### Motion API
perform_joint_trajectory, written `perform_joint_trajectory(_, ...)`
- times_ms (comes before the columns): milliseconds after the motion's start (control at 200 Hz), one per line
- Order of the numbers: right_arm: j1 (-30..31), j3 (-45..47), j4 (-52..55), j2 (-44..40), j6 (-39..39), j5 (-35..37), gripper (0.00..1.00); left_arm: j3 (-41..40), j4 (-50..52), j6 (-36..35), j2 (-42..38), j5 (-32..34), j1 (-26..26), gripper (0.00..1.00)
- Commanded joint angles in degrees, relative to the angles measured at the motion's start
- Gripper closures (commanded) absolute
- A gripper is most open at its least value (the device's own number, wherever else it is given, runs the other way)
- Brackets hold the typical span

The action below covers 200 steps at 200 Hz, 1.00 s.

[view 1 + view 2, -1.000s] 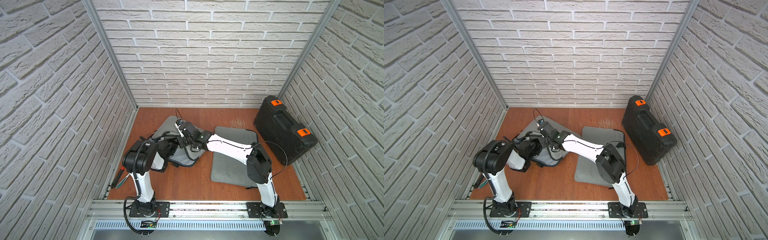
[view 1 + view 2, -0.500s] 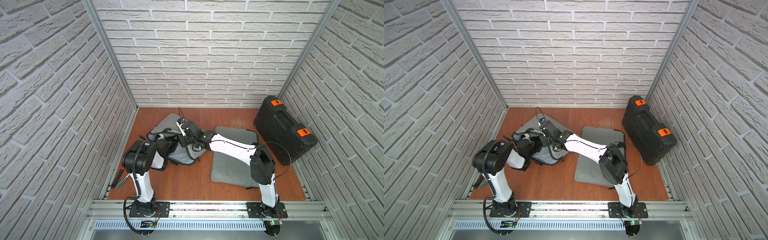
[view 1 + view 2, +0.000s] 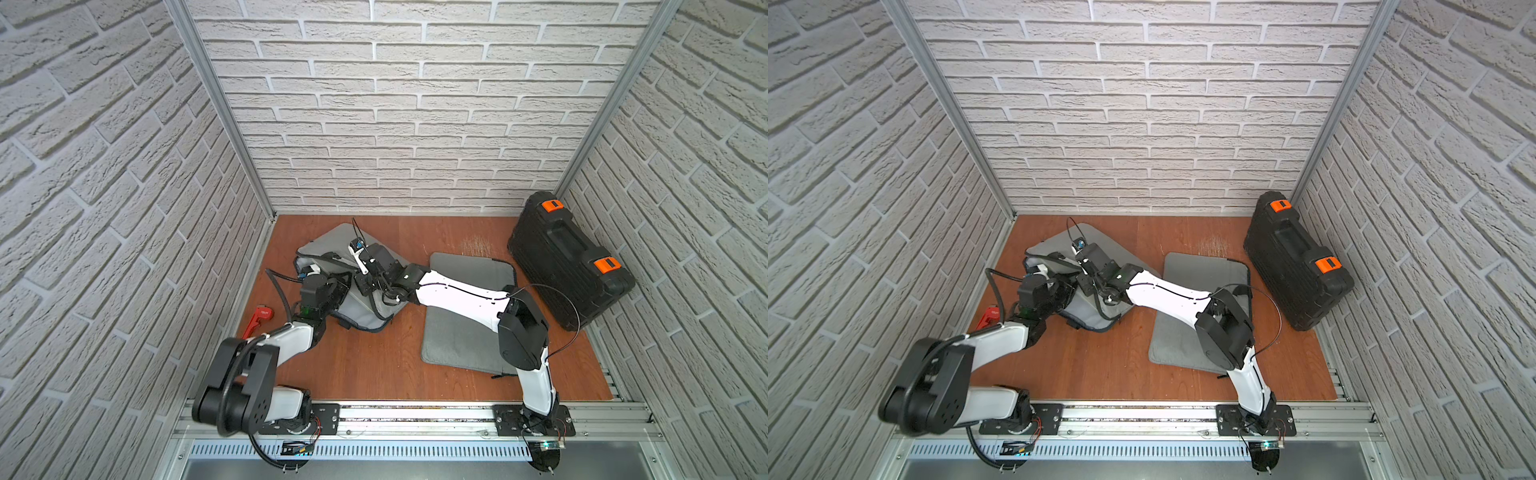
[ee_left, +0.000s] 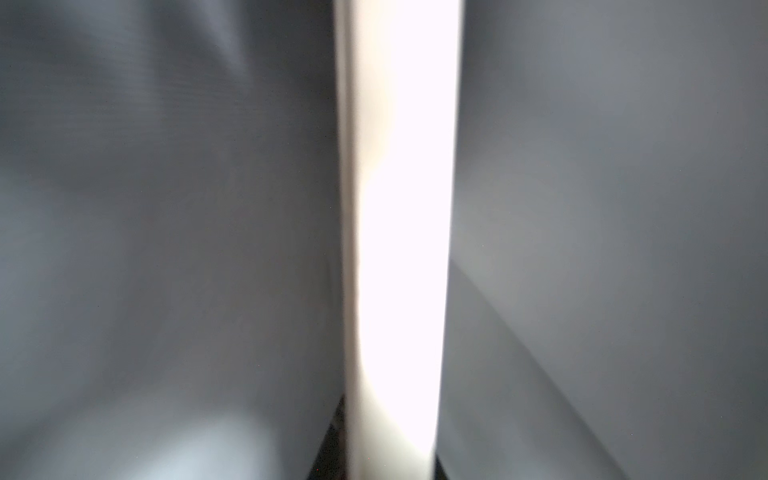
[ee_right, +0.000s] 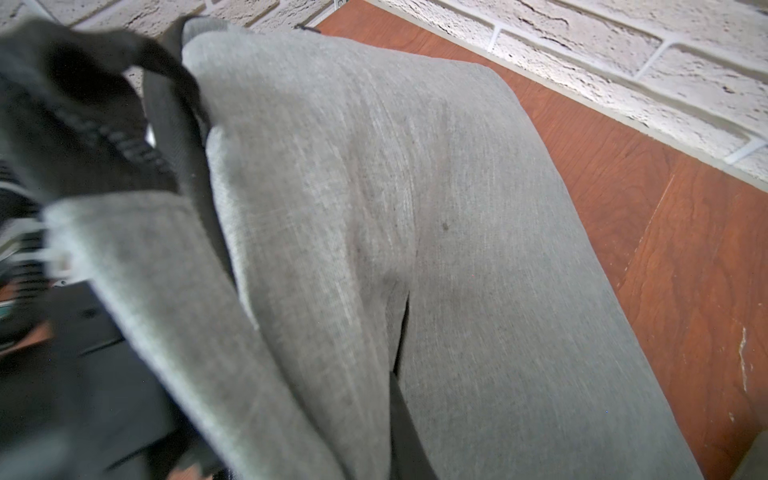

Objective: Open the zippered laptop bag and take out the laptop
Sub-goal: Take out the laptop from the zippered laptop bag, then close the bag flap on the zippered laptop bag.

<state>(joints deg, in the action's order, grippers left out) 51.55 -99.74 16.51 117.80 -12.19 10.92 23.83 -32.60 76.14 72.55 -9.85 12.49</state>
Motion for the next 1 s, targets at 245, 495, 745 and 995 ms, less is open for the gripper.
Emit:
perform_joint_trajectory(245,-2.4,-2.9,-6.6,3.0,2.1,0.2,0.94,1.4,16.3,-6.7,-21.2,2.6,-0.9,1.0)
perform_joint_trajectory(495,-4.3,-4.6,-8.3,5.9,3.8,-0.4,0.94,4.4,27.1,-7.6,-30.7,2.7,-1.0,1.0)
perform_joint_trajectory(745,-5.5,-7.7,-10.3,10.1,7.8,-1.1,0.94,9.3,37.2,-10.0,-38.5,4.3,-1.0,1.0)
perform_joint_trajectory(995,-7.1,-13.3,-9.6,14.9,12.0,-1.1,0.94,13.1,43.0,-11.0,-42.0,5.1,-1.1,1.0)
